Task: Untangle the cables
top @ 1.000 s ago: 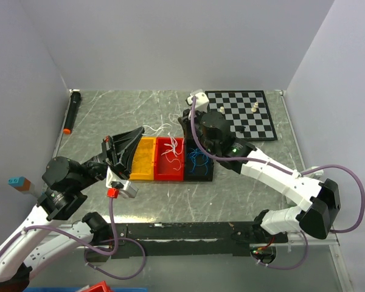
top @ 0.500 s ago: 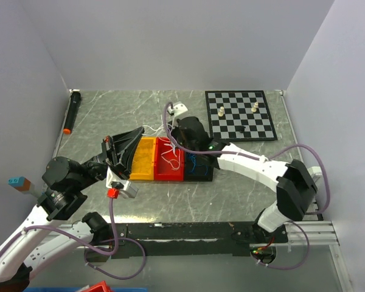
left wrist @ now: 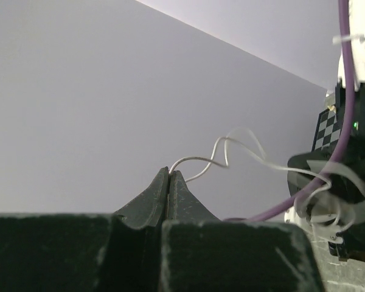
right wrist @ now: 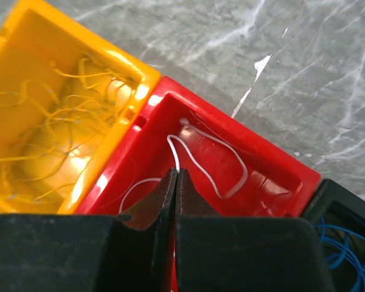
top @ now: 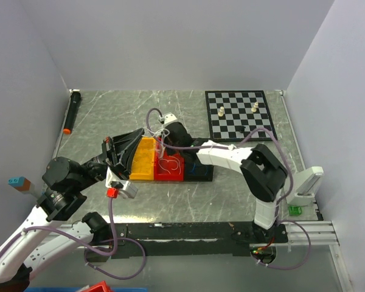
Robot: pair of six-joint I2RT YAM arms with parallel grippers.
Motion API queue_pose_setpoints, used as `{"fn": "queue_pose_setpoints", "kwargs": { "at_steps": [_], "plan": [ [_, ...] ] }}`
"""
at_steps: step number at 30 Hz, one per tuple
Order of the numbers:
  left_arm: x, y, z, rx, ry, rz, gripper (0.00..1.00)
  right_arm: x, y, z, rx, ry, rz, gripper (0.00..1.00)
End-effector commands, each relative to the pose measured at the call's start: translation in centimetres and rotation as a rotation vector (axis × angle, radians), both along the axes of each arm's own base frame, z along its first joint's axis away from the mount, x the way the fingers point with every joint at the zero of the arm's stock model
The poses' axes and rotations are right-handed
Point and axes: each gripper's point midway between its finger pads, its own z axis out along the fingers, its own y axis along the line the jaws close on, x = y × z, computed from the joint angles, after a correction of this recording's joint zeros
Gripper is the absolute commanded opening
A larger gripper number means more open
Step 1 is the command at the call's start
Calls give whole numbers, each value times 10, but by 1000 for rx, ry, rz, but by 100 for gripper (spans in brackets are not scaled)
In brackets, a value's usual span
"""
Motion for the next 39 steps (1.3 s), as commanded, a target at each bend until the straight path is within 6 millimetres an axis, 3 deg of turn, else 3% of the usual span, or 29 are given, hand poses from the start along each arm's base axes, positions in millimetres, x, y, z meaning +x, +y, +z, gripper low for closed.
{"fn": "queue_pose_setpoints", "kwargs": {
  "at_steps": [1, 7, 13, 17, 21, 23, 24, 29, 32, 39],
  "plan": [
    [-7, 5, 10, -25, -9, -13, 1, 26, 7, 6, 38, -10, -51, 0],
    [-5, 4, 3, -13, 38, -16, 1, 29, 6, -1, 23, 21, -51, 2],
    [-3, 2, -16, -37, 199, -39, 1, 19, -6, 27, 90, -5, -75, 50],
    [0, -2, -40, -51, 299, -57, 1, 15, -18, 58, 125, -34, -89, 65],
    [12, -7, -62, -59, 423, -33, 1, 8, -35, 84, 167, -52, -109, 69],
    [22, -7, -73, -91, 499, 4, 1, 5, -51, 93, 179, -63, -142, 69],
    [30, -6, -80, -109, 547, 37, 1, 5, -62, 107, 200, -92, -167, 70],
    [66, -13, -141, -47, 774, 195, 1, 0, -117, 136, 211, -172, -287, 70],
    [94, -17, -181, 31, 867, 329, 1, -7, -146, 148, 219, -223, -358, 71],
    [123, -22, -227, 166, 835, 433, 1, -22, -185, 152, 280, -258, -455, 73]
  ]
}}
